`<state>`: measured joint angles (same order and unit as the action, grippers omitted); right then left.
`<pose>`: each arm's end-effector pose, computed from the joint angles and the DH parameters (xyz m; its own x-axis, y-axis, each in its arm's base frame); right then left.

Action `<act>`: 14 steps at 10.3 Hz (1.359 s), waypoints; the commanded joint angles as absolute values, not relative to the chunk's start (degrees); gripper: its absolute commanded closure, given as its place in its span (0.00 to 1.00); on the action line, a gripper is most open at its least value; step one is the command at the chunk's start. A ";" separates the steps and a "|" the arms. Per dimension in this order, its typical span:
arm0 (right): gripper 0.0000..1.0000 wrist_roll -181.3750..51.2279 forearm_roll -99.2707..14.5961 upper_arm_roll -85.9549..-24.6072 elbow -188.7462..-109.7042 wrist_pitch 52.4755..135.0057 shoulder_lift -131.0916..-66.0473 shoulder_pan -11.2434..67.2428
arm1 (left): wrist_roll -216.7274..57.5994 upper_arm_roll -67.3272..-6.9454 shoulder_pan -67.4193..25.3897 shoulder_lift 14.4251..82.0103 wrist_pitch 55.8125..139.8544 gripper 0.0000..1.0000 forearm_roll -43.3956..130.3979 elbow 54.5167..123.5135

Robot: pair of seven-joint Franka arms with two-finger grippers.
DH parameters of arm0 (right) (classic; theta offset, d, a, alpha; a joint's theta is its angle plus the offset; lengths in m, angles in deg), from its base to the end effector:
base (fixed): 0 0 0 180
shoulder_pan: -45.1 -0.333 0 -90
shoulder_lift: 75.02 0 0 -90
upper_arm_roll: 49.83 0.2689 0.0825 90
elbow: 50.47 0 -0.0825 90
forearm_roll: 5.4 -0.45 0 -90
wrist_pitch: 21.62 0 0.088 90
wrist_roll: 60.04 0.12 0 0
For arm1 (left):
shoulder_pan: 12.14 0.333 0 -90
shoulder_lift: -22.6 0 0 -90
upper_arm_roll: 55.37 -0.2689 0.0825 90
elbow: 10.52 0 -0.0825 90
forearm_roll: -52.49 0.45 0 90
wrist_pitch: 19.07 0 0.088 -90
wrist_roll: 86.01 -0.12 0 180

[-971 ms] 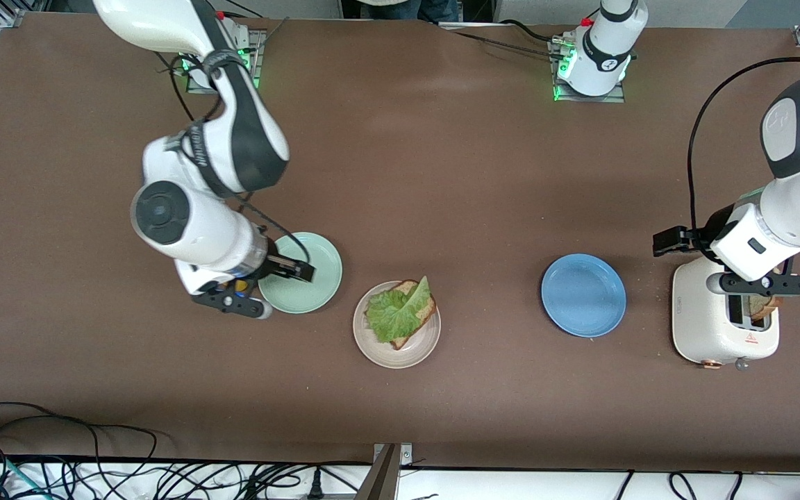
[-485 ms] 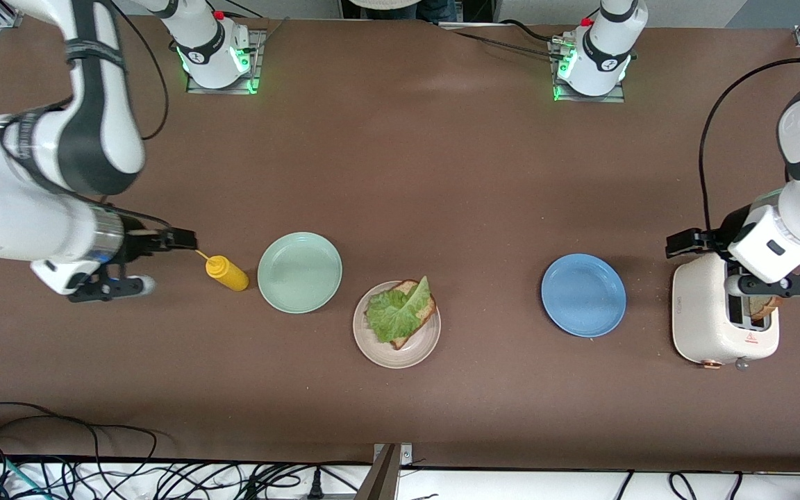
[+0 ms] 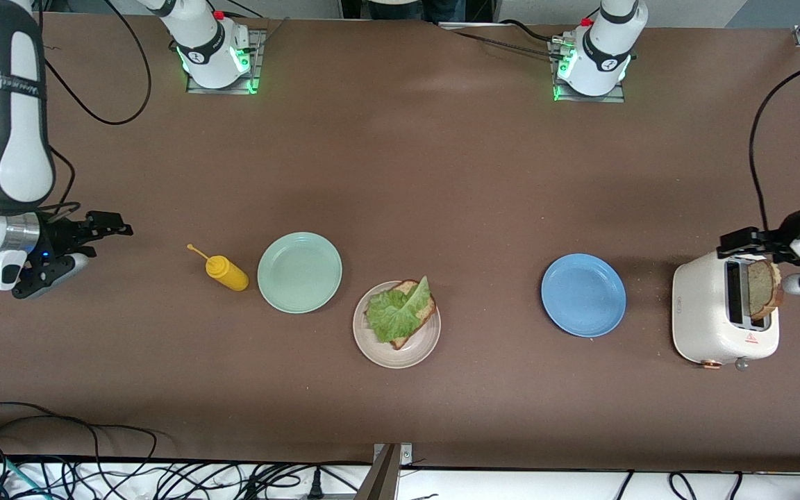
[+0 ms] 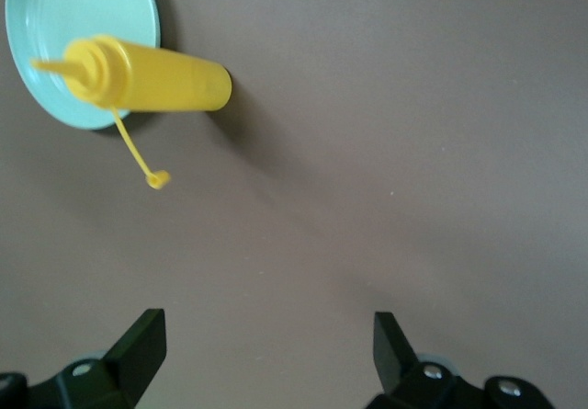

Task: Make sandwich on beige plate with both arms
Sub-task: 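Move the right gripper to the yellow mustard bottle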

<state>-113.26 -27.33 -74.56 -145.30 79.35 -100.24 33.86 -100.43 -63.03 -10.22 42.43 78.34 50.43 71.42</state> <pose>0.6623 -0.1059 0.2696 0.8340 0.5500 -0.0446 0.5084 -0.7973 -0.3254 0.6969 0.1040 0.4224 0.9937 -0.0847 -0.0732 -0.0843 -0.9964 0.0085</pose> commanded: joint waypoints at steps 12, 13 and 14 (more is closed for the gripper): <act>0.00 -197.40 -78.34 -67.68 -148.82 72.45 -121.68 42.63 | -108.87 -62.67 -3.97 55.19 94.57 0.00 56.54 68.32; 0.00 -197.50 -80.70 -67.41 -148.82 69.99 -122.73 42.64 | -108.87 -62.67 -3.62 56.33 94.66 0.01 56.54 68.32; 0.00 -197.59 -82.29 -66.71 -148.82 68.14 -123.35 42.55 | -108.87 -62.67 -3.62 56.96 94.66 0.02 56.45 68.32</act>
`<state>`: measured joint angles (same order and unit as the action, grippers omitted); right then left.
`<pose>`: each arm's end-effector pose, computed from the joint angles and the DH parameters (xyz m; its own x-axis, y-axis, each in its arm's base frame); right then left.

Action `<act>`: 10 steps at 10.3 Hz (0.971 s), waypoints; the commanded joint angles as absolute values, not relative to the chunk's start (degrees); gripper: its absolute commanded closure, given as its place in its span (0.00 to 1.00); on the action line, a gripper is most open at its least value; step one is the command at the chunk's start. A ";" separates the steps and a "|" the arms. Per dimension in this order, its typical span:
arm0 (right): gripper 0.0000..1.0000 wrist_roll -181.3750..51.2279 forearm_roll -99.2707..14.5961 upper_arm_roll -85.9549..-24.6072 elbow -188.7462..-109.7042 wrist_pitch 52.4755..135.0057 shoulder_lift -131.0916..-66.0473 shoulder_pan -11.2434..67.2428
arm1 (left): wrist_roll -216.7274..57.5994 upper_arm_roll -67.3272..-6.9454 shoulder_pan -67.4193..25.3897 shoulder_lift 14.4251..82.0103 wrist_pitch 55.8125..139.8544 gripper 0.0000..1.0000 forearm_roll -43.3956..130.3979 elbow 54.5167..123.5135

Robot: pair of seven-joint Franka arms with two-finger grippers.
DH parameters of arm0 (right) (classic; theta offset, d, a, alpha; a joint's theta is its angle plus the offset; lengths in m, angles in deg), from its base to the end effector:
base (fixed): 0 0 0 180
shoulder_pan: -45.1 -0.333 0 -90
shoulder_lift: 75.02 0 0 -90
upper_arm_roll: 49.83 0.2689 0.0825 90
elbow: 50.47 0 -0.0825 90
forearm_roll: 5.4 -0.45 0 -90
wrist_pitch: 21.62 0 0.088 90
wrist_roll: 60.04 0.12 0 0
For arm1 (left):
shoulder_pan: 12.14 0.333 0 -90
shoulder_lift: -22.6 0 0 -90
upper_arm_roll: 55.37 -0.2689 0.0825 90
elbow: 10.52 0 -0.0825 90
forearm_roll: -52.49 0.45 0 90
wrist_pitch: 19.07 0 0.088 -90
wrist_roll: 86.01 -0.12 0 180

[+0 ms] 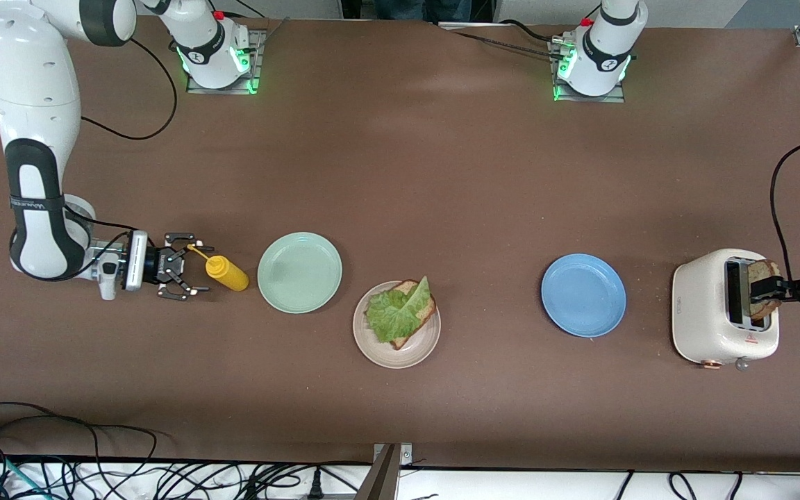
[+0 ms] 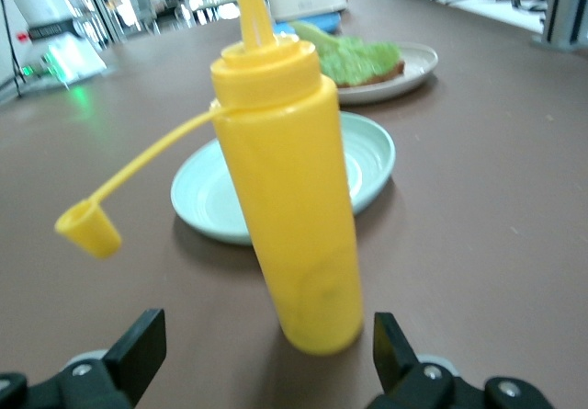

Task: Make sandwich on beige plate with both arms
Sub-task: 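Move the right gripper to the yellow mustard bottle, then grasp the mustard bottle with the right gripper and lift it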

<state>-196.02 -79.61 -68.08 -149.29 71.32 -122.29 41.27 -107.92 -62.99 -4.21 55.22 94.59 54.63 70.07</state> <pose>0.6063 -0.0509 0.0295 0.1870 0.4173 0.8893 0.9809 -0.0297 -0.1923 0.7249 0.1911 0.2975 0.9890 -0.1449 -0.0297 -0.1472 -0.9838 -0.1020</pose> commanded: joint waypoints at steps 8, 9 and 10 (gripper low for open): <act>0.78 -201.11 -87.14 -64.34 -147.67 67.86 -123.71 42.11 | -107.91 -62.58 -3.09 57.05 93.96 0.21 61.37 69.02; 0.96 -200.50 -87.05 -64.33 -147.67 67.86 -123.71 42.11 | -107.81 -62.49 -3.09 56.96 93.61 0.21 60.85 69.11; 1.00 -200.14 -86.97 -64.33 -147.41 67.94 -123.53 42.11 | -107.90 -62.41 -3.09 56.96 92.30 0.21 60.76 69.28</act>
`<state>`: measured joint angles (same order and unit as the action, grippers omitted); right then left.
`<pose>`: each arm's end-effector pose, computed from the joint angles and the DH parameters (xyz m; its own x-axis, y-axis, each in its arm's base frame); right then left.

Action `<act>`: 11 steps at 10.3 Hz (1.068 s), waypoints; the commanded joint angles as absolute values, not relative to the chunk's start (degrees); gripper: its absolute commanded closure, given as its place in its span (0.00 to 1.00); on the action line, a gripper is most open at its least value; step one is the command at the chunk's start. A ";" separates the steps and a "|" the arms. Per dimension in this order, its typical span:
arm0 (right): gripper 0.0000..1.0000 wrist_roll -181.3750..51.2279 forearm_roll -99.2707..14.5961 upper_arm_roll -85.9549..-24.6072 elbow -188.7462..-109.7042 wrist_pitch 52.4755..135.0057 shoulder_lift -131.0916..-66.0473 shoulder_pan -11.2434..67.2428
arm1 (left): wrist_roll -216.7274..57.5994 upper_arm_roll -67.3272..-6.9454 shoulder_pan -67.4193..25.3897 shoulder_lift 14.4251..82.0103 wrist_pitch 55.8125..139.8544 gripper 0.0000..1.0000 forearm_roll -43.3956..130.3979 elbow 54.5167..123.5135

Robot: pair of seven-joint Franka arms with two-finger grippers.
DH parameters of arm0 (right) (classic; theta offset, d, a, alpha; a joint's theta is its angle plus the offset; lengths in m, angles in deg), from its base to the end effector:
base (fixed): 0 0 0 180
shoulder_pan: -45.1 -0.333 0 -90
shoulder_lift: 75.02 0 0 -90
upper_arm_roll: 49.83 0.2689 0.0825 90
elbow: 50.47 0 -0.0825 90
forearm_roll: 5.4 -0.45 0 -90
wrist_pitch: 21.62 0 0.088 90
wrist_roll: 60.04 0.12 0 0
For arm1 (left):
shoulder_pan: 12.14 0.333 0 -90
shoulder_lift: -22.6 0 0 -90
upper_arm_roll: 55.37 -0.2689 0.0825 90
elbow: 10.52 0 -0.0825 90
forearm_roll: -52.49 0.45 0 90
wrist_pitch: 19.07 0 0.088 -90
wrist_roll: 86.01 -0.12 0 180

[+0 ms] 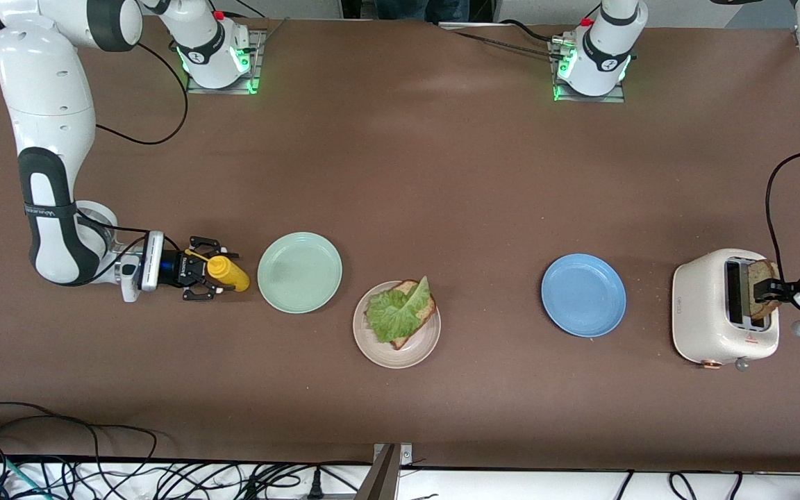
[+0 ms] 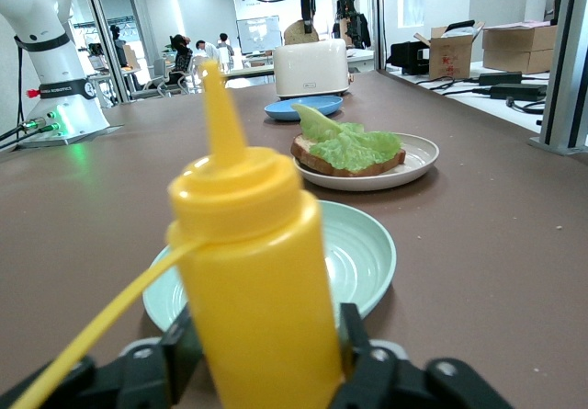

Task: Make sandwich on beige plate with both arms
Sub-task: 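Grasp the mustard bottle with the right gripper and lift it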

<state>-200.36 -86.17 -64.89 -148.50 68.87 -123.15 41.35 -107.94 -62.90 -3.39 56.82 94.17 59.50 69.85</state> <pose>0.6161 -0.0085 0.0318 0.1098 0.2881 0.9513 0.9938 -0.0129 -0.1107 0.7197 0.2064 0.2790 0.9826 -0.1610 -0.0926 -0.1744 -0.9714 -0.1611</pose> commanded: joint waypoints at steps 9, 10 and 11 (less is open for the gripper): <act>1.00 -160.38 -68.12 -61.72 -136.61 77.85 -119.23 39.21 | -107.72 -62.23 -3.79 56.70 87.98 1.00 60.75 68.85; 1.00 -155.19 -64.15 -59.43 -136.51 81.62 -118.01 39.21 | -107.72 -62.23 -3.79 56.61 87.98 1.00 60.75 68.58; 1.00 -149.75 -59.33 -57.24 -136.51 85.57 -116.34 38.86 | -107.81 -62.14 -3.79 56.44 87.98 1.00 60.58 68.23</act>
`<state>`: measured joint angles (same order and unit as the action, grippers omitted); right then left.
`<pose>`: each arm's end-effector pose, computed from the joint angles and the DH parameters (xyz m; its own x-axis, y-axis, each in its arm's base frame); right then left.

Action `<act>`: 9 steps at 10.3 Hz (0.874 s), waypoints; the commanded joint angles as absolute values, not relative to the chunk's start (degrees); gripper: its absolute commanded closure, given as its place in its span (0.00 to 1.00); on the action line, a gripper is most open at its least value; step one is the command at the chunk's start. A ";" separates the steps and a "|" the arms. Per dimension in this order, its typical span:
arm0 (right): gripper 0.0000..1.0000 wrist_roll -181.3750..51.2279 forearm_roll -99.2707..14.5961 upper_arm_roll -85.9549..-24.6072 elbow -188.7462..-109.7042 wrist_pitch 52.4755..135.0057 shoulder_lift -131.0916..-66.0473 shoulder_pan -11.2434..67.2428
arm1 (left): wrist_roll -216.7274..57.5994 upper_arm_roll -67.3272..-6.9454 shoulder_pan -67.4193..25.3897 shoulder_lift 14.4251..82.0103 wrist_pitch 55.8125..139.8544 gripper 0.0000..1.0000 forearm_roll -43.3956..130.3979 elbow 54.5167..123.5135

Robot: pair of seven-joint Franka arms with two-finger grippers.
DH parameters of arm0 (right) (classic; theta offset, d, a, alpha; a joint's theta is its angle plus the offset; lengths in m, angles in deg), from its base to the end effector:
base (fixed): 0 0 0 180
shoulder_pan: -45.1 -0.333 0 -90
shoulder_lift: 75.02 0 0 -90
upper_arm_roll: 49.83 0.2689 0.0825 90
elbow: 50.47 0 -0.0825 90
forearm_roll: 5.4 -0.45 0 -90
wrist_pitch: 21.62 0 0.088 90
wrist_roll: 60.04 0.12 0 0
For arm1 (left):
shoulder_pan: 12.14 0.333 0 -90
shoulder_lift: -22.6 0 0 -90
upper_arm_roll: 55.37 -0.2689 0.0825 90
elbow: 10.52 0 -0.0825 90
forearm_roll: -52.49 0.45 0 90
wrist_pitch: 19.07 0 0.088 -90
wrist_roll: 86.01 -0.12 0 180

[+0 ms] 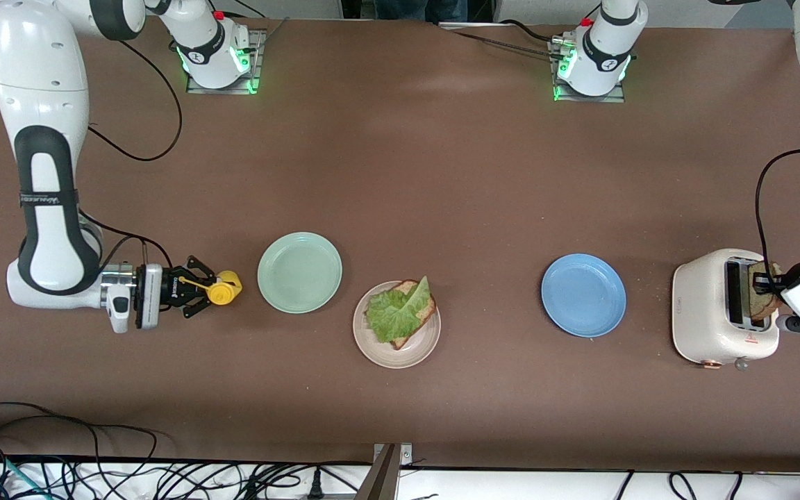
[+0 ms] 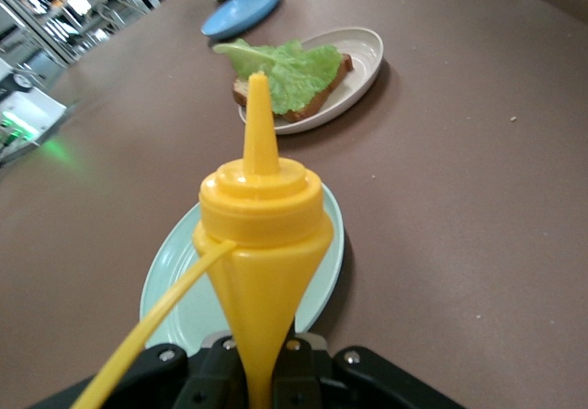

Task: Make sandwich on beige plate with both arms

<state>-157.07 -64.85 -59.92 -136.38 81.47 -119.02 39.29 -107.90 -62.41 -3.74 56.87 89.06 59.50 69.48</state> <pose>0.7021 0.0411 0.1302 0.4580 0.6010 0.6551 0.8808 -0.2074 -0.4256 0.7126 0.1958 0.2743 0.9728 -0.1605 -0.1672 -0.1826 -0.9750 -0.1265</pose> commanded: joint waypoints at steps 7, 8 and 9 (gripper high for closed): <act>1.00 -114.05 -11.28 -42.81 -134.68 101.26 -110.79 34.13 | -108.43 -61.97 -3.97 51.95 87.98 1.00 54.97 66.03; 1.00 -110.79 -3.29 -42.02 -133.45 101.25 -110.79 32.46 | -108.43 -61.97 -3.97 51.95 87.98 1.00 54.78 66.03; 1.00 -108.14 3.32 -41.31 -132.74 101.25 -110.79 30.79 | -108.43 -62.05 -3.97 51.95 87.98 1.00 54.78 66.03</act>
<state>-112.13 -4.48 -42.01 -134.09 101.48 -111.32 32.75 -107.93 -61.92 -3.88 52.34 88.35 56.09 66.20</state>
